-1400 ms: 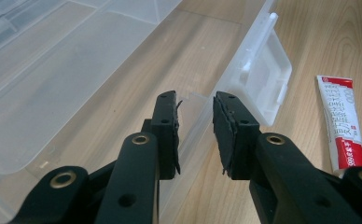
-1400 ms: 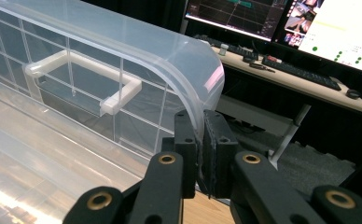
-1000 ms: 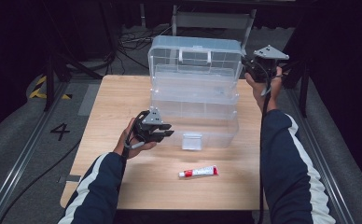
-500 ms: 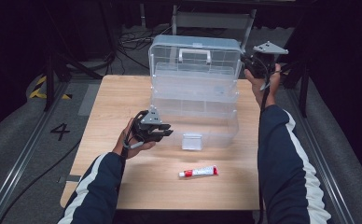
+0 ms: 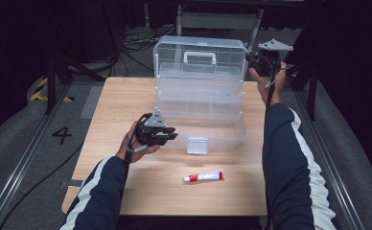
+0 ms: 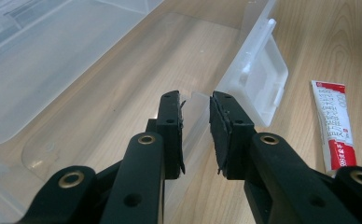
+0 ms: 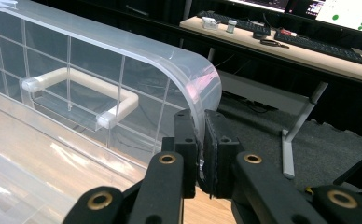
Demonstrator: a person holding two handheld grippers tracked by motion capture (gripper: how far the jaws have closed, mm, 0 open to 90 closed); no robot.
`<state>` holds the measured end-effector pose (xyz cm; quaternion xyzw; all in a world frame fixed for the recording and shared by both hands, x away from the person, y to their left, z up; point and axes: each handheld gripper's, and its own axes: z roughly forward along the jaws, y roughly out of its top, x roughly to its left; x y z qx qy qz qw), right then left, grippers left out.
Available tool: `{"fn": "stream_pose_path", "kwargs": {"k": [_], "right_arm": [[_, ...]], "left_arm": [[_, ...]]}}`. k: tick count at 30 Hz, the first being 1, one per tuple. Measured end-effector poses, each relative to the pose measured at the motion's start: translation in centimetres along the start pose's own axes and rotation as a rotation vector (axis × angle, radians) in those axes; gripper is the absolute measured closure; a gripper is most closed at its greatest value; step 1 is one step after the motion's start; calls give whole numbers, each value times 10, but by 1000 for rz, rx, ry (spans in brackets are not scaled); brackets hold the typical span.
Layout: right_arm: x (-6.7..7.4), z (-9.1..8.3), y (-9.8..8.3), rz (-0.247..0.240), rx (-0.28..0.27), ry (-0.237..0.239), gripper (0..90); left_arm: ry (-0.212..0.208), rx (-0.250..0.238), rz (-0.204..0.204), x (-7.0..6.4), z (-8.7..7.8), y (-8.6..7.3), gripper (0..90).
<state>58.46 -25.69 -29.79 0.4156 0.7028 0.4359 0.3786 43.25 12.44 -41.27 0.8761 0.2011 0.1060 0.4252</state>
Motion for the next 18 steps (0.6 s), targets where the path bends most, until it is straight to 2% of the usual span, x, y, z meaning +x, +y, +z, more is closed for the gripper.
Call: {"fn": "stream_pose_path", "kwargs": {"k": [9,18], "right_arm": [[-4,9,2,8,16,6,852],[-8,19,2,17,25,1,852]], "left_arm": [[17,24,8,-2,0,3,740],[8,32,16,-1,0,4,742]]}}
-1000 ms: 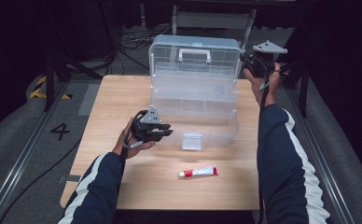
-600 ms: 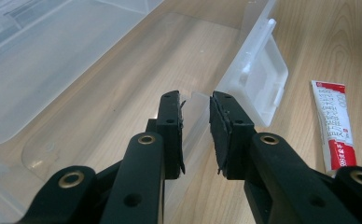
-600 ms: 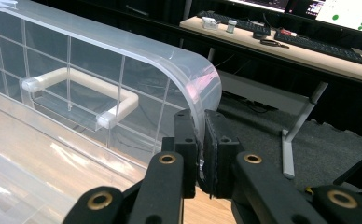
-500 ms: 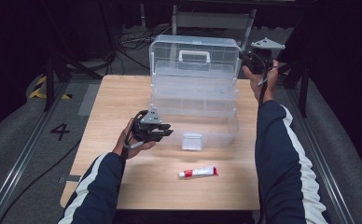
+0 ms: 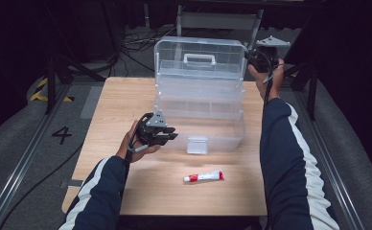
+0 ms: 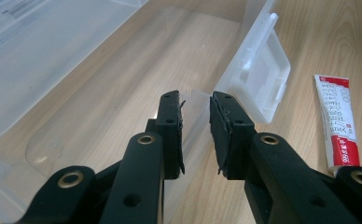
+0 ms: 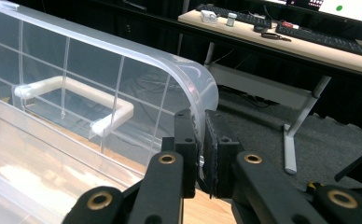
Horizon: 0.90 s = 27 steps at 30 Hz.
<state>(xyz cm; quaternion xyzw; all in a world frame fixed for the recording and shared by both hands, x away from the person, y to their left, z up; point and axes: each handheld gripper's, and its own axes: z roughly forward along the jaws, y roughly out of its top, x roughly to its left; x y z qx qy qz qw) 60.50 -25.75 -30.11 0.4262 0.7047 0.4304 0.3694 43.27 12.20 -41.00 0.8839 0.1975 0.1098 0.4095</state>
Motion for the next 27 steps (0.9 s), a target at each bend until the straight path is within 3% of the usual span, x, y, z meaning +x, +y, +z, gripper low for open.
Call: {"fn": "stream_pose_path", "kwargs": {"k": [8,12,27], "right_arm": [[-4,9,0,9,7,6,851],[-6,17,-1,16,9,9,850],[-15,36,-3,43,32,31,846]], "left_arm": [[5,-15,-16,-1,0,-2,737],[28,-18,-34,-5,1,-1,728],[31,-36,-59,-5,1,-3,723]]}}
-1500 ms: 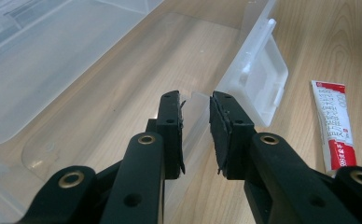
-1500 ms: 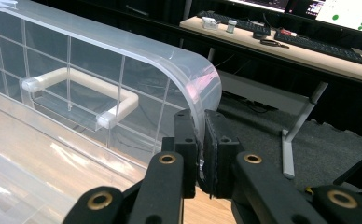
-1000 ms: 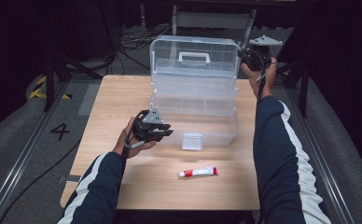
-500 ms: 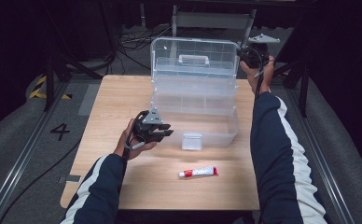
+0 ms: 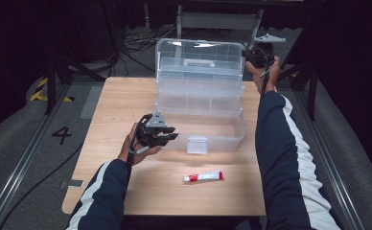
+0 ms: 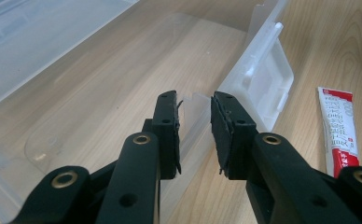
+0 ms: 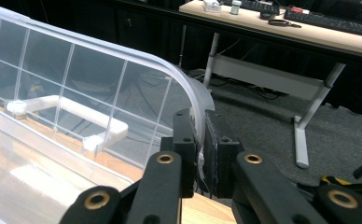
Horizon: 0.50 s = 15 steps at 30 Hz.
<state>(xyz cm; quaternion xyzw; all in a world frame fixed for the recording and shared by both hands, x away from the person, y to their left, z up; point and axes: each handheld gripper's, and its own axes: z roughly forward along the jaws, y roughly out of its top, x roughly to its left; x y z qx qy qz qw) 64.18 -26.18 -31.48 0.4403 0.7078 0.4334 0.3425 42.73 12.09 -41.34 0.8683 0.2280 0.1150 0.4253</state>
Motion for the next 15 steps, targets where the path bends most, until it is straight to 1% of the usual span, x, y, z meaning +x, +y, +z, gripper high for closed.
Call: {"fn": "stream_pose_path", "kwargs": {"k": [1,5,7,11,15], "right_arm": [[-1,1,0,7,3,3,846],[-2,5,1,6,19,3,843],[-2,8,0,8,24,2,843],[-3,12,1,5,37,-1,842],[-5,16,-1,17,34,3,841]], "left_arm": [[-1,-1,0,0,0,0,723],[5,-12,0,0,0,-1,722],[5,-20,-9,-1,0,-2,721],[6,-23,-10,0,0,-2,720],[3,-24,-13,0,0,-2,721]]}}
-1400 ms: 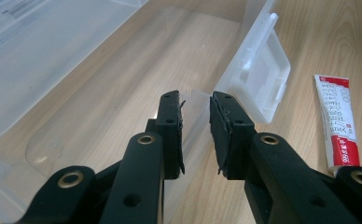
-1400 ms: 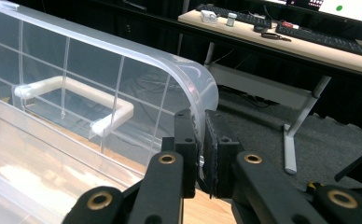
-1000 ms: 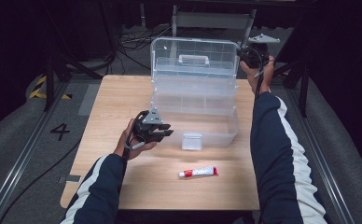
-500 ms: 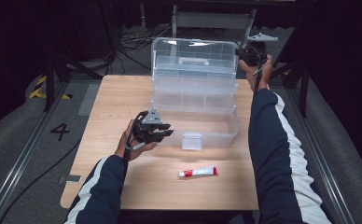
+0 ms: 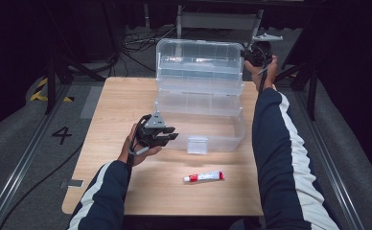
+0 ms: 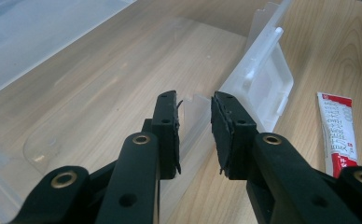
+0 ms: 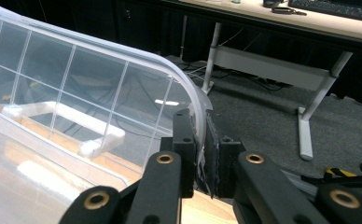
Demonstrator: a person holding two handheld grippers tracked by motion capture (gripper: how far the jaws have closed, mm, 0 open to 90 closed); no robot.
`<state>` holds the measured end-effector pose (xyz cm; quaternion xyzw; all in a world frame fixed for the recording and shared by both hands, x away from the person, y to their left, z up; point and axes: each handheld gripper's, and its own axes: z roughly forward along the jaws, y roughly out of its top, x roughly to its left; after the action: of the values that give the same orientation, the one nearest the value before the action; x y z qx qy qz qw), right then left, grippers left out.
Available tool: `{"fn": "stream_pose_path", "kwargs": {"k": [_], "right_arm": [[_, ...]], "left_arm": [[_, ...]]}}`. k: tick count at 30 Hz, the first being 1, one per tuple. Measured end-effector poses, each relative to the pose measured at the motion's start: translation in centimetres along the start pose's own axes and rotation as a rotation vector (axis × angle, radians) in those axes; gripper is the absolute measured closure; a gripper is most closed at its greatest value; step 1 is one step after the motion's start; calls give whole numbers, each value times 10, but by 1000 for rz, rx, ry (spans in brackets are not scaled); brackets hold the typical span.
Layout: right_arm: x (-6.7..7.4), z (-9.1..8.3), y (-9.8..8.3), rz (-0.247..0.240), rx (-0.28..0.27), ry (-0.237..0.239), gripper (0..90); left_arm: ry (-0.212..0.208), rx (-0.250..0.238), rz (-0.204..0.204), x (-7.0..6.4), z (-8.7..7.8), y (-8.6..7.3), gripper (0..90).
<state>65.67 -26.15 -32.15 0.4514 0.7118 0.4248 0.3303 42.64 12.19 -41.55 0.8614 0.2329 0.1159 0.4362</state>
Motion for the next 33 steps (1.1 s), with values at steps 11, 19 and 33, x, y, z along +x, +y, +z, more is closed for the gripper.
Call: {"fn": "stream_pose_path", "kwargs": {"k": [11,19,33], "right_arm": [[-2,4,-2,1,0,5,839],[-5,13,-5,37,26,6,837],[-8,30,-12,63,84,-17,828]], "left_arm": [[8,-3,-7,-1,0,-1,719],[0,-16,-11,0,-1,-3,717],[-6,-56,-27,1,-2,-8,713]]}}
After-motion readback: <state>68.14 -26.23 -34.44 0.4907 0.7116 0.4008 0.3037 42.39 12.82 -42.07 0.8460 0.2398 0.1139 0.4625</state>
